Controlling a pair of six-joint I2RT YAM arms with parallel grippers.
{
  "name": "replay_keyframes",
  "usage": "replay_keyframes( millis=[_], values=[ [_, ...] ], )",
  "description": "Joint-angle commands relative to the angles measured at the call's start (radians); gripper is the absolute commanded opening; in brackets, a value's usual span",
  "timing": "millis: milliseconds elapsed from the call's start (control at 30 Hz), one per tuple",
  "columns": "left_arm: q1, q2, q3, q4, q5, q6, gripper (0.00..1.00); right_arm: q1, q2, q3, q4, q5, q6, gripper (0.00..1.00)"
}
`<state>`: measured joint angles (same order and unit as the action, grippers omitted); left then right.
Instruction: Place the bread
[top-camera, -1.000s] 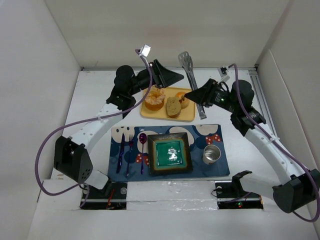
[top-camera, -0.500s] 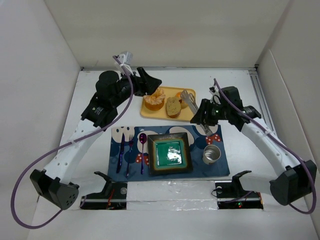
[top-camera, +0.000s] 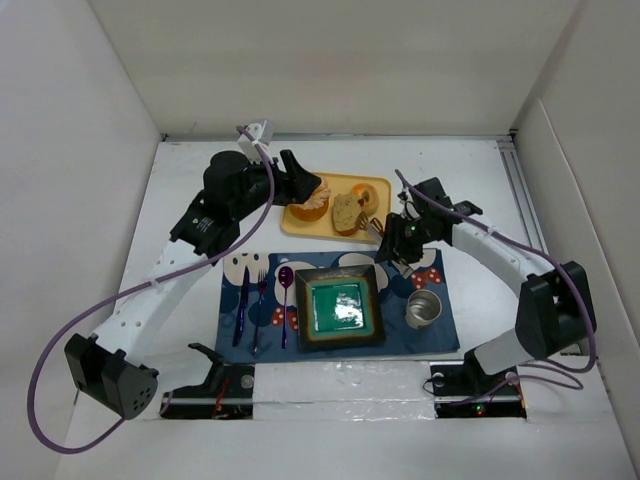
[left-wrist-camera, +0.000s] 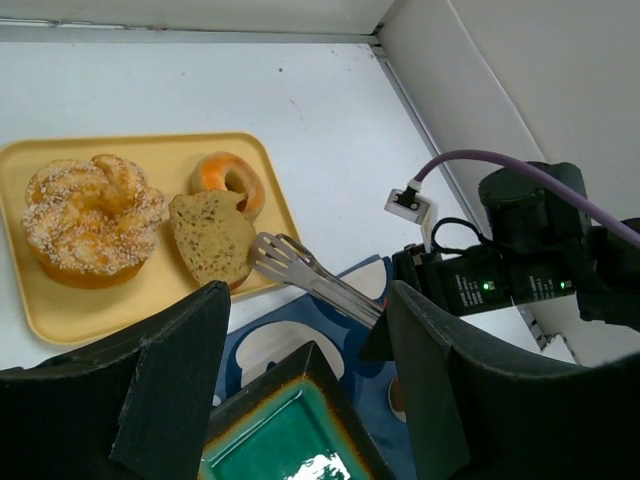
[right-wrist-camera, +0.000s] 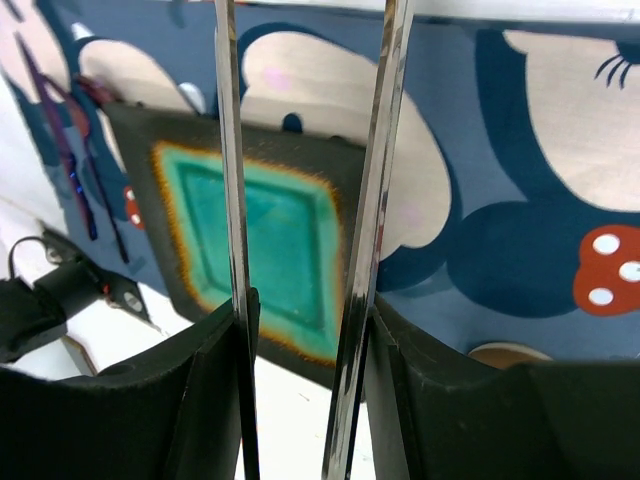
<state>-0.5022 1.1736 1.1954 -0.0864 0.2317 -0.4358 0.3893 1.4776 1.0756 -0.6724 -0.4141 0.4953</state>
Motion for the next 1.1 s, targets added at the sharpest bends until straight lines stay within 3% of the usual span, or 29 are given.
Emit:
replay_keyframes(
  millis=[0, 167, 300, 533, 733, 800, 1067],
  values=[
    [0.002, -0.003, -0.013, 0.047, 0.009, 0.028, 0.59, 0.006, 0.032, 0.066, 0.046, 0.031, -0.009, 0.48],
    [0.011, 0.001, -0.008, 0.040, 0.001, 0.040, 0.59, 0.006, 0.085, 0.106, 0.063, 0.015, -0.018, 0.48],
    [0.020, 0.003, -0.013, 0.037, 0.000, 0.045, 0.59, 0.006, 0.107, 0.115, 0.089, -0.026, -0.026, 0.42],
    [0.021, 0.004, -0.020, 0.037, -0.003, 0.046, 0.58, -0.012, 0.118, 0.107, 0.128, -0.077, -0.031, 0.47],
    [0.021, 0.004, -0.014, 0.025, -0.014, 0.057, 0.58, -0.030, 0.142, 0.107, 0.165, -0.106, -0.020, 0.37],
    [0.021, 0.009, -0.013, 0.022, -0.015, 0.057, 0.58, -0.030, 0.133, 0.103, 0.162, -0.103, -0.015, 0.25],
    [0.021, 0.024, -0.010, 0.022, -0.009, 0.060, 0.58, -0.030, -0.086, 0.034, 0.013, -0.089, -0.029, 0.22]
  ],
)
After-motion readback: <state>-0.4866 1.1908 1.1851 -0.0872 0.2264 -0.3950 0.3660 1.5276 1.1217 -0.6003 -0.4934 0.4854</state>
